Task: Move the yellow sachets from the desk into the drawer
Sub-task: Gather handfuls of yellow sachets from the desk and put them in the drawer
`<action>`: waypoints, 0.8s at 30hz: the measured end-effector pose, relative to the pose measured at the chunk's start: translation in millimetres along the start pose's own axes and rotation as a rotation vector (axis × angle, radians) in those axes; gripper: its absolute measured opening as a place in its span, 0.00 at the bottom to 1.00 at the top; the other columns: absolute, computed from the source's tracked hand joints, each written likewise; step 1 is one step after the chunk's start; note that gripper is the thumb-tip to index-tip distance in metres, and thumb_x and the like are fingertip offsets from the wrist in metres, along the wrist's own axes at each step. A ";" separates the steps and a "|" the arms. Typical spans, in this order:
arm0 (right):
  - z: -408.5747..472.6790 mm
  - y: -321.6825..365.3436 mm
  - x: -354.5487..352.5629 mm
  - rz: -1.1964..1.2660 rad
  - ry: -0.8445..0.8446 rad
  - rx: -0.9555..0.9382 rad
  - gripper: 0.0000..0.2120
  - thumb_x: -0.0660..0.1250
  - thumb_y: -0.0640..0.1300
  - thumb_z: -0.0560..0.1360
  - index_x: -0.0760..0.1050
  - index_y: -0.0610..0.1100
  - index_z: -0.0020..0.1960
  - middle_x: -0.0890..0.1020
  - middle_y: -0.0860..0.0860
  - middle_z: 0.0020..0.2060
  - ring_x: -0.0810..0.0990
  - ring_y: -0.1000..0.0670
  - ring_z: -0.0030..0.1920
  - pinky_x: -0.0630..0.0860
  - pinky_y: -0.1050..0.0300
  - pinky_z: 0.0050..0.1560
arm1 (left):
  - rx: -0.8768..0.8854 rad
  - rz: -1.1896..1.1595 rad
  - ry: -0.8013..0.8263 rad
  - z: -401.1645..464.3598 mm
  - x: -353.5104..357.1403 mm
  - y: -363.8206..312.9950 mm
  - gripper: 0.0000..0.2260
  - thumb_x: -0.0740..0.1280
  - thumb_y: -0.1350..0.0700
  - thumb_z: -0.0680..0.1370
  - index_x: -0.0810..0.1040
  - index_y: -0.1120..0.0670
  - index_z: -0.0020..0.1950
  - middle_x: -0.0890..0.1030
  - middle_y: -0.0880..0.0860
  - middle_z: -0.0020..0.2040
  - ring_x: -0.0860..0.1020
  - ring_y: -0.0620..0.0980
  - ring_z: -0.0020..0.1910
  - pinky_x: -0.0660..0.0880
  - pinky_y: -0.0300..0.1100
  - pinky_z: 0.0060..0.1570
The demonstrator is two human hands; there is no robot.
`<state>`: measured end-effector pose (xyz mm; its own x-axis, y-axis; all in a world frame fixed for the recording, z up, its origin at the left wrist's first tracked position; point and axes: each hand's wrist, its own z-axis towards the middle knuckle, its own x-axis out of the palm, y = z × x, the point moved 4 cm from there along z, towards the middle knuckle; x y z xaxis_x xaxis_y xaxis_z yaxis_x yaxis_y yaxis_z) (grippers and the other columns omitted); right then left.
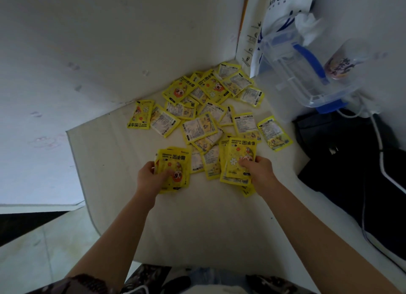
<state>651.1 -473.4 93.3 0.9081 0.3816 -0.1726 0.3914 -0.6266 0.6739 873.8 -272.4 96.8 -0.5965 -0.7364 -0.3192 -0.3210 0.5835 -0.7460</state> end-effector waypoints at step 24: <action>-129.2 -135.7 -52.0 0.259 -0.033 -0.053 0.12 0.70 0.37 0.73 0.77 0.40 0.56 0.84 0.41 0.50 0.83 0.39 0.49 0.79 0.35 0.53 | -0.043 -0.239 0.183 -119.6 -5.5 101.3 0.11 0.75 0.62 0.70 0.79 0.55 0.50 0.83 0.58 0.49 0.83 0.60 0.47 0.80 0.61 0.47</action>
<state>531.5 -320.4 103.7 0.9817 0.1898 -0.0122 0.1375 -0.6637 0.7353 756.6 -168.3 92.9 -0.6216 -0.7830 -0.0244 -0.4966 0.4179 -0.7607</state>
